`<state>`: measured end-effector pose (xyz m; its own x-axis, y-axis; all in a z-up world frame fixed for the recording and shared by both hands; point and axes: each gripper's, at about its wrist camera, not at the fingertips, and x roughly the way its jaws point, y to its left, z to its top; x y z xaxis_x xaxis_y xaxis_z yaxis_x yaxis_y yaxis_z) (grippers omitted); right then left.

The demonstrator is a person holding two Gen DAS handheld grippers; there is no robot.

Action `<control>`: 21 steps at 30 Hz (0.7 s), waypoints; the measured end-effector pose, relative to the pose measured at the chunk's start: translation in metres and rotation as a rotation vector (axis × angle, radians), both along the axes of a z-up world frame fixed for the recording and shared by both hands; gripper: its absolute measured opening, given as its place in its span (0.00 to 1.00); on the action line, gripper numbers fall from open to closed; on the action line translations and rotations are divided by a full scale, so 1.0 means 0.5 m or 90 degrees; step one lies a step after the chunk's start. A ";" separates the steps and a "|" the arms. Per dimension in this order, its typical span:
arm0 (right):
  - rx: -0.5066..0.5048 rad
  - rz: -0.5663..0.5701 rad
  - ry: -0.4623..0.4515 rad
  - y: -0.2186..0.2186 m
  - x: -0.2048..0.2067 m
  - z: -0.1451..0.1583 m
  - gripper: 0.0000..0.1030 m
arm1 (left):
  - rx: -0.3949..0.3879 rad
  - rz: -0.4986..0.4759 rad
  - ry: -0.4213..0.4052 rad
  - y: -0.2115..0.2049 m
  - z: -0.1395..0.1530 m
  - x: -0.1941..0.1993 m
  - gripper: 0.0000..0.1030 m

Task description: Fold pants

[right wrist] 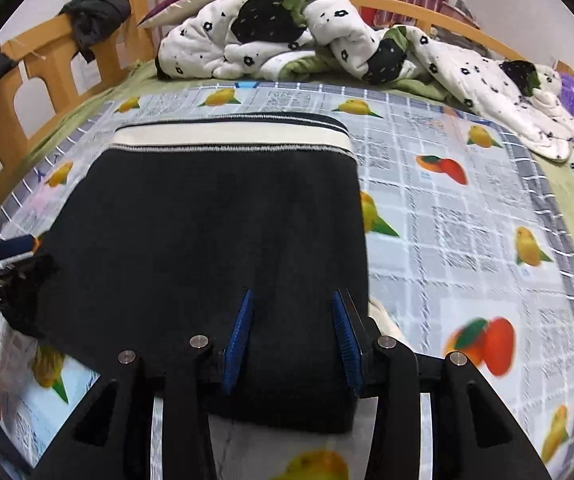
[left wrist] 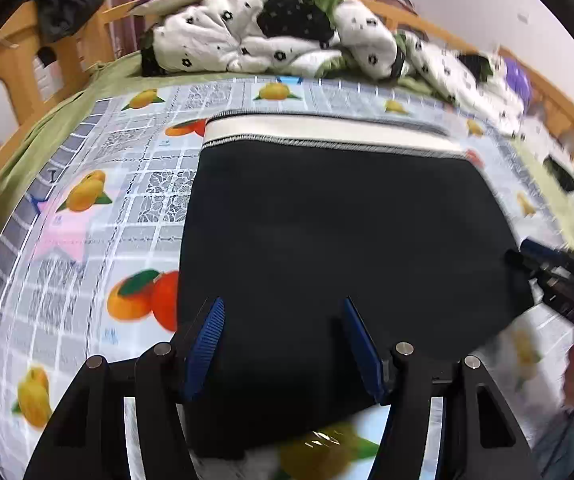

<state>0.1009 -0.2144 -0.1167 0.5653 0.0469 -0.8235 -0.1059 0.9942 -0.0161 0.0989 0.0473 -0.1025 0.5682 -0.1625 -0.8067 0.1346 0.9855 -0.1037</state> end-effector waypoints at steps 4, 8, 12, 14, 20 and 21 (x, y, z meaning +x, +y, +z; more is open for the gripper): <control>0.016 -0.030 -0.044 -0.015 -0.057 0.054 0.40 | 0.012 -0.003 -0.038 -0.019 0.048 -0.048 0.58; 0.066 -0.072 -0.086 -0.042 -0.126 0.109 0.55 | 0.049 -0.004 -0.111 -0.036 0.107 -0.114 0.68; 0.065 -0.095 -0.108 -0.045 -0.187 0.152 0.58 | 0.076 0.012 -0.151 -0.044 0.149 -0.169 0.73; 0.069 -0.100 -0.112 -0.044 -0.214 0.173 0.58 | 0.069 0.016 -0.156 -0.043 0.169 -0.194 0.73; 0.026 -0.103 -0.139 -0.014 -0.286 0.232 0.78 | 0.049 0.045 -0.184 -0.020 0.206 -0.263 0.76; 0.021 -0.109 -0.147 -0.011 -0.298 0.236 0.83 | 0.052 0.045 -0.185 -0.020 0.205 -0.273 0.76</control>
<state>-0.0483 -0.2200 0.0012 0.7398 -0.0412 -0.6715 0.0661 0.9977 0.0116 -0.0377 0.0376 0.0001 0.7846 -0.0554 -0.6175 0.0779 0.9969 0.0095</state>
